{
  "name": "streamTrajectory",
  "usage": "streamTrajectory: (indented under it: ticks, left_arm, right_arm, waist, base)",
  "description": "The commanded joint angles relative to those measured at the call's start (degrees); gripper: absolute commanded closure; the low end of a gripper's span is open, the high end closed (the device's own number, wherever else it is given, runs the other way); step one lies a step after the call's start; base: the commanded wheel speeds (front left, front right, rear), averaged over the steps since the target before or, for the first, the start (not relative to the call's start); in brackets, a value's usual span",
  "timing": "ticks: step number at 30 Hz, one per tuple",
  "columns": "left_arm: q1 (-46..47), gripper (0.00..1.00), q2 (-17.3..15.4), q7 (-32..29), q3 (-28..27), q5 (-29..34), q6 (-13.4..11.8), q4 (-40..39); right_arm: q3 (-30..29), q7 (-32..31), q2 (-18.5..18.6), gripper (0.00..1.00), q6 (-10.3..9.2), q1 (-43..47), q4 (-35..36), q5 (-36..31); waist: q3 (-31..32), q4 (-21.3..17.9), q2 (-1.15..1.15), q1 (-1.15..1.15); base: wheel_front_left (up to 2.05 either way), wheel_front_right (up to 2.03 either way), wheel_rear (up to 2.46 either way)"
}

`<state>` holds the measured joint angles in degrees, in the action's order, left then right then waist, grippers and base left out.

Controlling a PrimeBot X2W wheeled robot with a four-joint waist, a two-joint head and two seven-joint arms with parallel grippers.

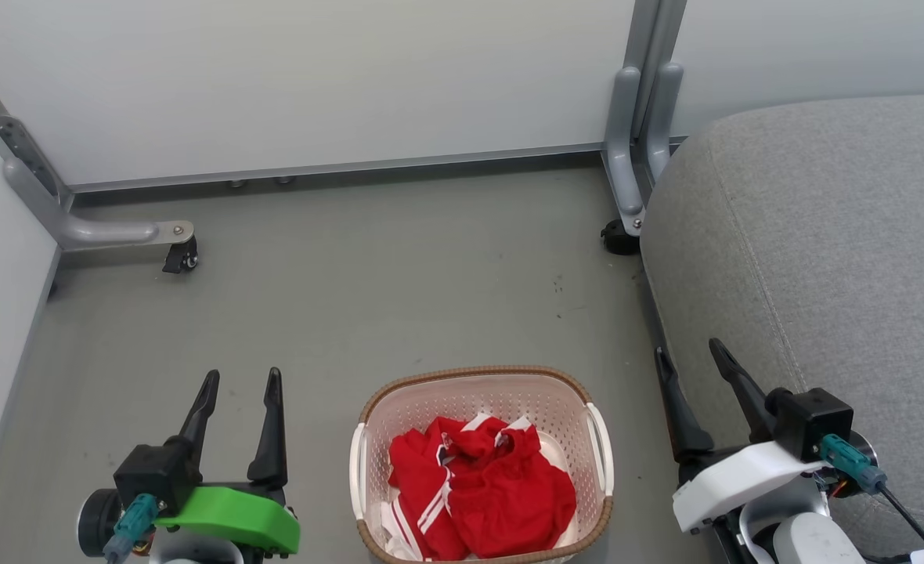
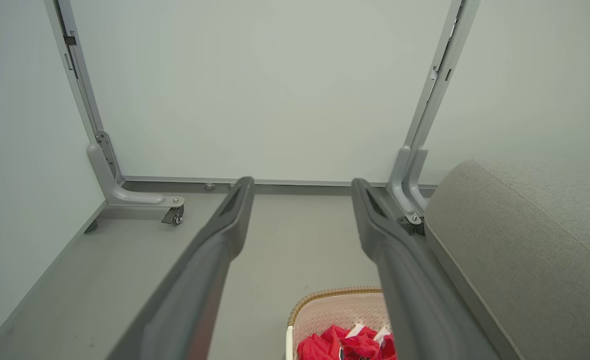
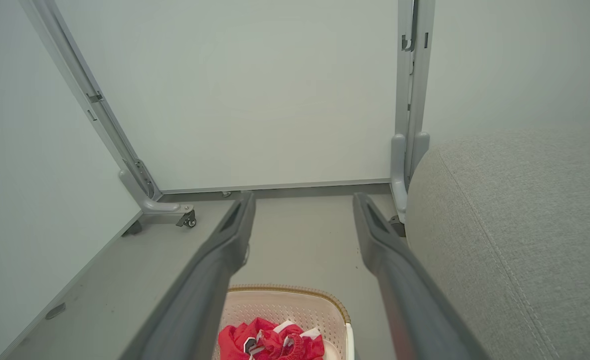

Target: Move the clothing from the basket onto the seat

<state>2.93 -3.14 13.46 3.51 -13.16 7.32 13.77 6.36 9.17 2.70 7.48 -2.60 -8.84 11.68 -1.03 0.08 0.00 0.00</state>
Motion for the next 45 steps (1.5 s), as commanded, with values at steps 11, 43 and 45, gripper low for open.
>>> streamTrajectory:
  ticks: [11, 43, 45]
  left_arm:
    - [-0.67, 0.00, 0.00, 1.42, 0.19, 4.75, 0.25, 0.74]
    - [9.67, 0.00, 0.19, 1.67, 7.81, 8.38, -3.03, 8.61]
    - [12.19, 0.00, 0.19, 1.67, 10.19, 9.07, -3.33, 11.01]
  right_arm:
    - [-0.15, 1.25, 0.29, 0.00, 0.02, 0.97, 0.45, -3.94]
    - [-0.66, 1.24, 0.29, 0.00, 0.02, -6.15, 3.85, -6.06]
    - [-0.58, 1.47, 0.29, 0.00, 0.01, -7.58, 4.34, -6.26]
  waist:
    - [-0.36, 0.24, 0.00, 0.00]
    - [-13.55, -1.40, 0.00, 0.00]
    - [-16.18, -1.87, 0.00, 0.00]
  base:
    - [0.00, 0.00, 0.00]
    - [0.00, 0.00, 0.00]
    - [0.00, 0.00, 0.00]
